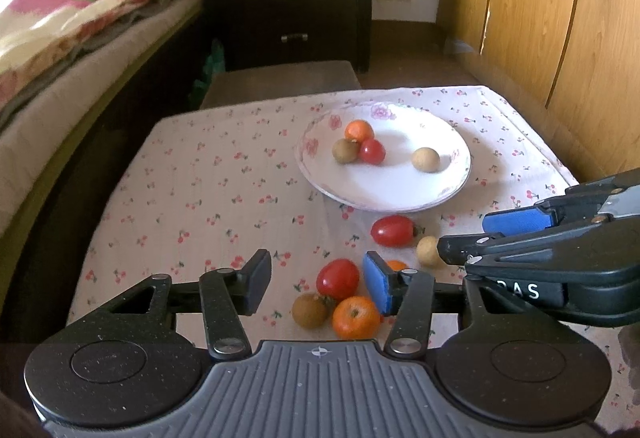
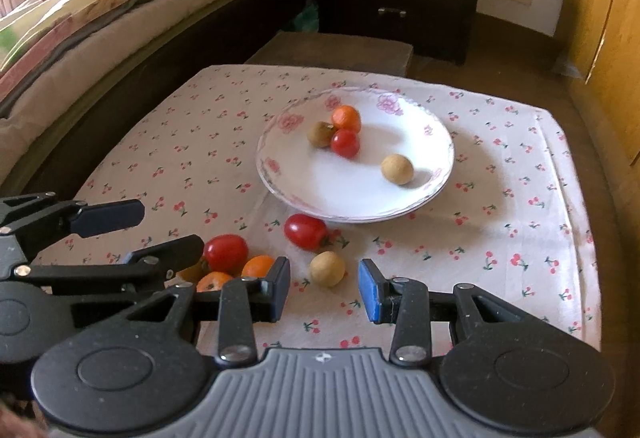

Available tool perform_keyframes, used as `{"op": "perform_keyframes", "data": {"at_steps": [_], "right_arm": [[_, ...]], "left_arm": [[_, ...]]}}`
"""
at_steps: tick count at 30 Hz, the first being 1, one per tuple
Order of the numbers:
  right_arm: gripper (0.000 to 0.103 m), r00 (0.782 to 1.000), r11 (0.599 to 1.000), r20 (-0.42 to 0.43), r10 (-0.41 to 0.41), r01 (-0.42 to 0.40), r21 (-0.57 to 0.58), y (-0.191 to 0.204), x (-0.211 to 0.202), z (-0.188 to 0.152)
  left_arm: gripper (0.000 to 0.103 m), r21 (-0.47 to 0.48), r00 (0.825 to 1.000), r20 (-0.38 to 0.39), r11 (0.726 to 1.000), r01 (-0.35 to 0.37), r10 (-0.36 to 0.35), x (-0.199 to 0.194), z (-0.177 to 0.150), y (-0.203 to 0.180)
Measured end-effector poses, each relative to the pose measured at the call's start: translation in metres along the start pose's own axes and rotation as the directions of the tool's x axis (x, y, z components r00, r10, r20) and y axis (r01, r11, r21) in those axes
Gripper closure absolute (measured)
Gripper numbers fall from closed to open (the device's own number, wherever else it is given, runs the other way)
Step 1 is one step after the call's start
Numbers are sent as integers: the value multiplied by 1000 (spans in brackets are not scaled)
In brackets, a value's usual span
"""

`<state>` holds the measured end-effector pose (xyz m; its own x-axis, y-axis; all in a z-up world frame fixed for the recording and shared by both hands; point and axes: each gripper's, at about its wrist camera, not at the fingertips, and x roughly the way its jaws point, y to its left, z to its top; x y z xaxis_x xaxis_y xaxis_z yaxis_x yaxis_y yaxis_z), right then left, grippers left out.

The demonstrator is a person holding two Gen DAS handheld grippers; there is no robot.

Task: Organize fruits
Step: 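Grasp a tan round fruit with the right tool while the left tool approaches a brown fruit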

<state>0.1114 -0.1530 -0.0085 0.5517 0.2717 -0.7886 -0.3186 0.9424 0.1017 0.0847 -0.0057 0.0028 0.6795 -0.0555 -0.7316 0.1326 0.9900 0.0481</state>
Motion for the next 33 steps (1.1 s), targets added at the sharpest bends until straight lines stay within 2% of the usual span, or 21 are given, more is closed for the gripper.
{"op": "perform_keyframes", "data": {"at_steps": [3,7,22,28,30,32,33], "right_arm": [[64,1000,1000,-6,10,-10,8,-1,1,1],[64,1000,1000,-19,10,-10,27,-5,4,1],[60,999,998,-47,11,-7,70,-19,9,1],[60,998,997,-56,11,-6,74,-21,12,0],[60,998,997,-61,11,-7,76,-22,12,0],[59,998,997,-63,13,-8,79,-22,13,0],[59,998,997,-63,13,-7,82,-23,14,1]], "left_arm": [[37,-52,999,-16,998,29,-30,2,-2,10],[37,-120,998,-44,992,49,-55,7,-2,21],[38,-228,982,-169,972,49,-89,40,-14,38],[37,-256,982,-164,965,50,-95,47,-11,40],[41,-258,982,-163,965,49,-93,46,-12,40],[52,-257,981,-167,965,49,-95,44,-13,41],[51,-251,981,-169,967,47,-92,44,-13,40]]}}
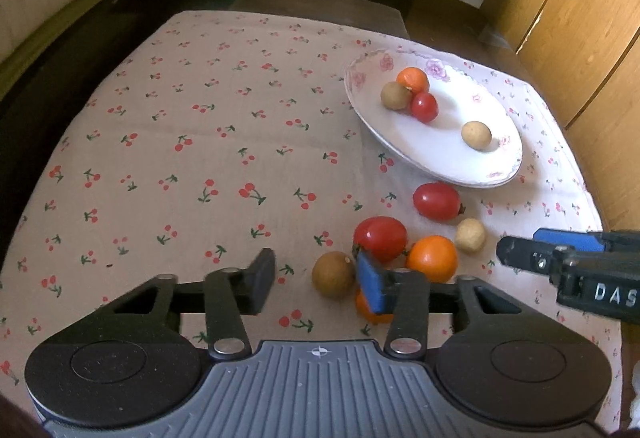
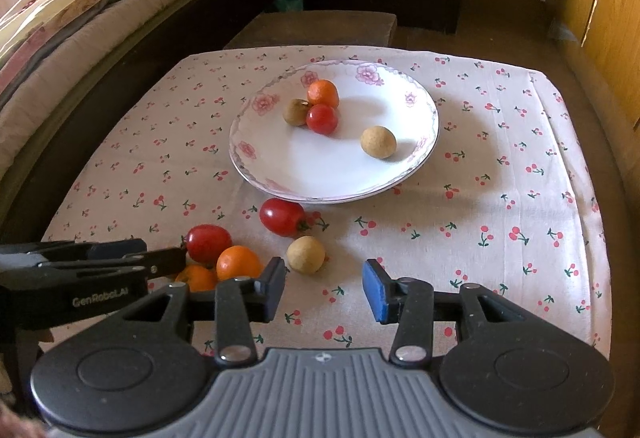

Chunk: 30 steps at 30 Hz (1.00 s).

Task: Organize fruits
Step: 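Grasp a tan round fruit with the right tool while the left tool approaches a brown fruit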

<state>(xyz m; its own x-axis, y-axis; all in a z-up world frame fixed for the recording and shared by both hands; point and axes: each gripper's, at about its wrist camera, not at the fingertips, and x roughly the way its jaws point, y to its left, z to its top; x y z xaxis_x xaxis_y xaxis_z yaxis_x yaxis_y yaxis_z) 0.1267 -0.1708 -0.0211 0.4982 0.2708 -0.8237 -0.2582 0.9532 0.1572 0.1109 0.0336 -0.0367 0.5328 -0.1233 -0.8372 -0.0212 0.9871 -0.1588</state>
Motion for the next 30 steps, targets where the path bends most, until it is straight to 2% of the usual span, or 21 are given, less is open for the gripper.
{"op": "perform_keyframes", "data": {"at_steps": [12,20,26,29,30], "right_arm": [[59,1000,999,-24,15,-14,41,-5,15,9],[59,998,1000,-54,25,-24,7,7,43,15],[59,999,998,-40,1,-3,-55,15,51,18],[66,999,995,-41,-22,18,-98,20,50,14],[72,999,994,-42,-28,23,-110,21,49,12]], "left_arm": [[53,27,1000,-4,999,-20,20,9,1,-10],[54,42,1000,4,999,-20,20,9,-1,-10],[52,64,1000,9,998,-29,28,11,0,-13],[52,75,999,12,996,-39,39,11,0,-14],[53,73,999,12,997,-39,38,11,0,-14]]}}
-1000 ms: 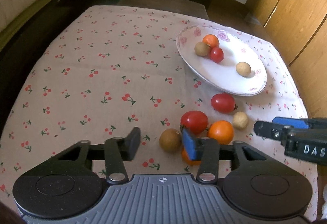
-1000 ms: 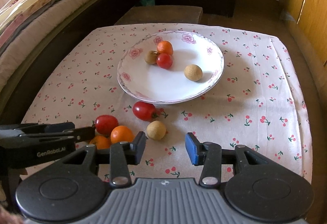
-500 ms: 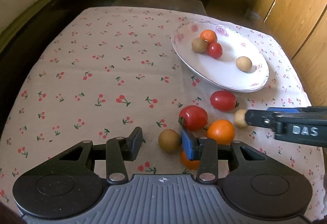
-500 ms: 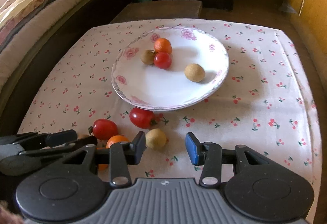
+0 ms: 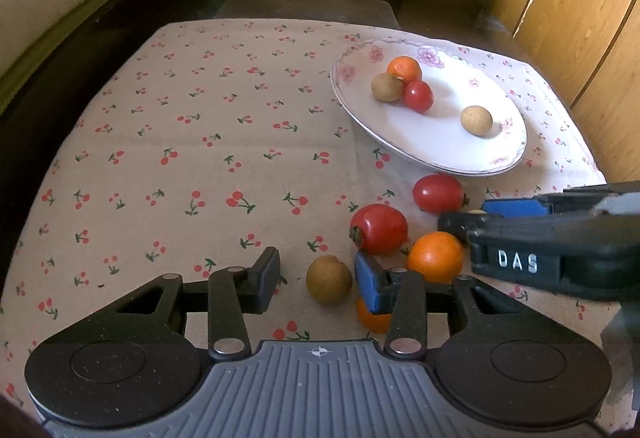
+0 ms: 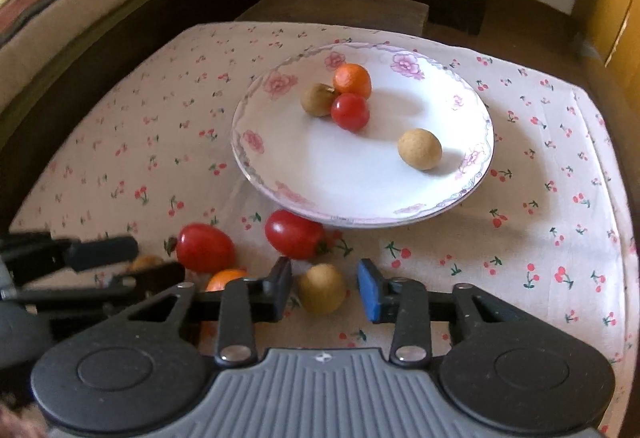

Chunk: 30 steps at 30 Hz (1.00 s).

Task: Organize fruits
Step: 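Grasp a tan round fruit with the right tool while the left tool approaches a brown fruit, then close the left tool on the brown fruit while the right tool holds the tan fruit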

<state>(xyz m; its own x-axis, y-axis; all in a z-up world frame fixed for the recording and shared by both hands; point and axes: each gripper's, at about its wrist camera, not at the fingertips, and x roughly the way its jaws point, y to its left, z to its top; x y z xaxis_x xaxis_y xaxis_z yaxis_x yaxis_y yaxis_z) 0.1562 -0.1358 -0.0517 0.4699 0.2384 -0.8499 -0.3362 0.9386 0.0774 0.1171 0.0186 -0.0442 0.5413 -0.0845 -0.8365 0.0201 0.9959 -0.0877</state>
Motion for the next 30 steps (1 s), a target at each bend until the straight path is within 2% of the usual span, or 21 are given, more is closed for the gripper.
{"op": "perform_keyframes", "data": {"at_steps": [1,3,8,11,17,22,30], "right_arm": [[75,1000,1000,0,-3,3,-10,1,-2,-2],[75,1000,1000,-5,-5,5,-20,2,-4,-5],[75,1000,999,-15,-8,7,-39,2,-14,-13],[75,1000,999,-7,-7,7,-41,0,-24,-18],[75,1000,999,-1,8,-8,-37,-1,-41,-28],[75,1000,1000,-2,16,-16,-18,-5,-44,-31],[75,1000,1000,-1,31,-31,-2,-8,-41,-29]], "left_arm": [[54,0,1000,-1,1000,0,0,0,0,0],[55,2,1000,-1,1000,0,0,-1,-1,1],[67,-2,1000,-8,1000,25,-25,-4,-4,3],[69,-4,999,-17,999,32,-32,-6,-8,5],[70,-17,999,-20,999,36,-36,-15,-14,9],[68,-65,998,5,996,60,-60,-21,-8,17],[62,-38,999,-10,998,45,-45,-8,-4,7]]}}
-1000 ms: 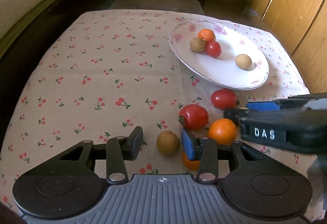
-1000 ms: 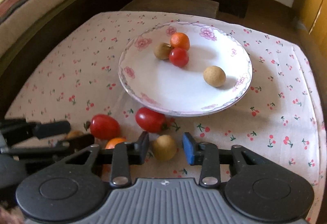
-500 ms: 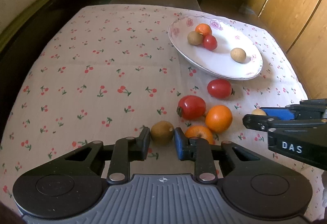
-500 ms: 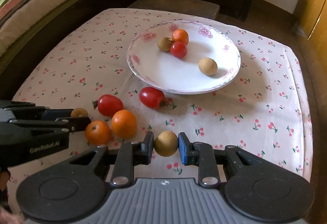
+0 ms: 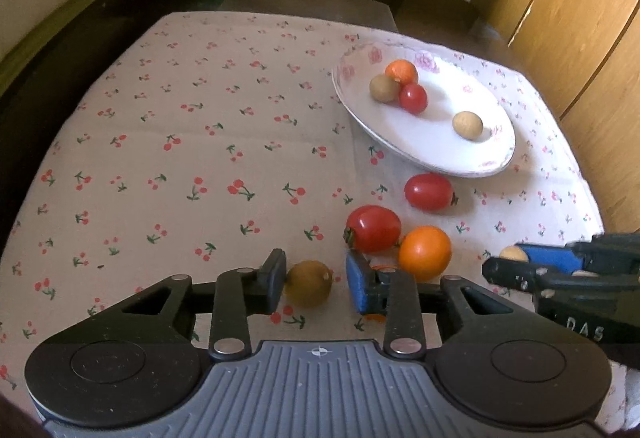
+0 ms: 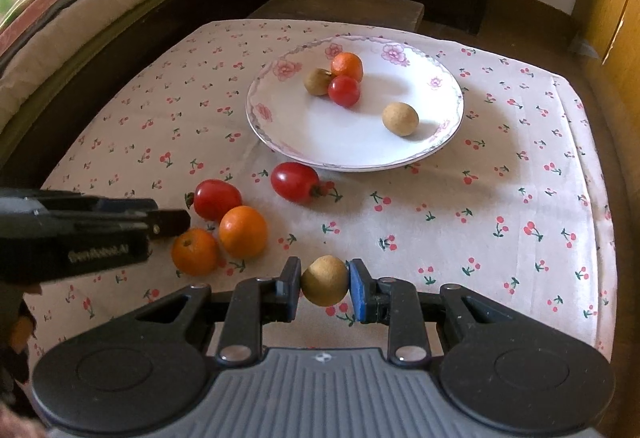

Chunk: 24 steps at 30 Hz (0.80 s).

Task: Organize fruits
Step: 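Close the left tool on the brown fruit while the right tool holds the tan fruit, then carry the brown fruit and tan fruit in both tools over the white plate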

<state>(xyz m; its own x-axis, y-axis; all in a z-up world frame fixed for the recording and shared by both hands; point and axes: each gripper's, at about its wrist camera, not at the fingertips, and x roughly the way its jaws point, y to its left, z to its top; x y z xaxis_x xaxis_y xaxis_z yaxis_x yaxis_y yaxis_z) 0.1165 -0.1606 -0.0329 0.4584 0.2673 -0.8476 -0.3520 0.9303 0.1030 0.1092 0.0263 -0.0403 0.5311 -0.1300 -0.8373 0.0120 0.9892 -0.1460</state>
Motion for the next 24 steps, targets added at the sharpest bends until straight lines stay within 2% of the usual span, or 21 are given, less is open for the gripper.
{"op": "perform_keyframes", "data": {"at_steps": [6,8,9,14,24], "right_arm": [[75,1000,1000,-13,4,-3,18,-3,5,0],[75,1000,999,-23,21,-20,50,-9,7,0],[75,999,998,-26,26,-24,63,-11,7,0],[75,1000,996,-14,24,-22,86,-18,1,-1],[75,1000,998,6,10,-10,59,-9,-12,0]], "left_arm": [[63,5,1000,-7,1000,-20,20,2,-2,0],[71,15,1000,-9,1000,-20,20,2,-3,-2],[72,18,1000,-10,1000,-15,15,1,-3,-3],[72,28,1000,5,1000,-7,7,-8,-5,-2],[72,46,999,44,999,18,-20,-25,1,-14]]}}
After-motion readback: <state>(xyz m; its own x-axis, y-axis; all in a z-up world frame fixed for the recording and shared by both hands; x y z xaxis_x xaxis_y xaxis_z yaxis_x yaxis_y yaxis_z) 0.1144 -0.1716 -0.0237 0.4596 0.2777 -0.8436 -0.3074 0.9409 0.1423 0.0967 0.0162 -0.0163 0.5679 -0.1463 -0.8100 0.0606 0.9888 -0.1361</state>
